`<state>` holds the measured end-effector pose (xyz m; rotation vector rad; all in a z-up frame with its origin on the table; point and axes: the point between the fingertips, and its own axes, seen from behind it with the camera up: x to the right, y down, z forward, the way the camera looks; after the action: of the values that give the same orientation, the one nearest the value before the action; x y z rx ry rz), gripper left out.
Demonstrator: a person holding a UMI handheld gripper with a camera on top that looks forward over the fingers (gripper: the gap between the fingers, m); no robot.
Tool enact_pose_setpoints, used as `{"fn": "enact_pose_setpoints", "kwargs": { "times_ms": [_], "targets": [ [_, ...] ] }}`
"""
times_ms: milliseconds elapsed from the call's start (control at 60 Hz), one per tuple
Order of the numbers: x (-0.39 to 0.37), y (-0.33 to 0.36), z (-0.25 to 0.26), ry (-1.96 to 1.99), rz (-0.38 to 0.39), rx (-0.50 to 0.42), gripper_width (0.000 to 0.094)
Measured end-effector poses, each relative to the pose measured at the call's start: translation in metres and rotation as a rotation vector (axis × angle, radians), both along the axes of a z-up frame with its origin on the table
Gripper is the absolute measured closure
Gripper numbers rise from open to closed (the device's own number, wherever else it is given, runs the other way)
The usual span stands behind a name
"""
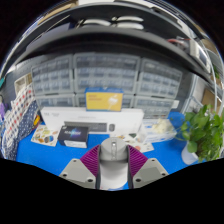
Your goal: Arrange mouse
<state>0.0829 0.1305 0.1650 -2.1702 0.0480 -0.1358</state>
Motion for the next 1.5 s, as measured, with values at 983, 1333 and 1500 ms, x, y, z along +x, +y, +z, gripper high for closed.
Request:
{"fn": "enact_pose_setpoints", "kwargs": {
  "times_ms": [983, 1333, 1500],
  "targets": [
    [-0.054, -0.020, -0.075, 0.133, 0.040, -0.169, 0.0109],
    [-0.069, -0.062, 0.064, 0.144, 0.080, -0.012, 0.0098],
    [-0.056, -0.080, 0.080, 0.069, 0.073, 0.021, 0.0094]
  ]
}}
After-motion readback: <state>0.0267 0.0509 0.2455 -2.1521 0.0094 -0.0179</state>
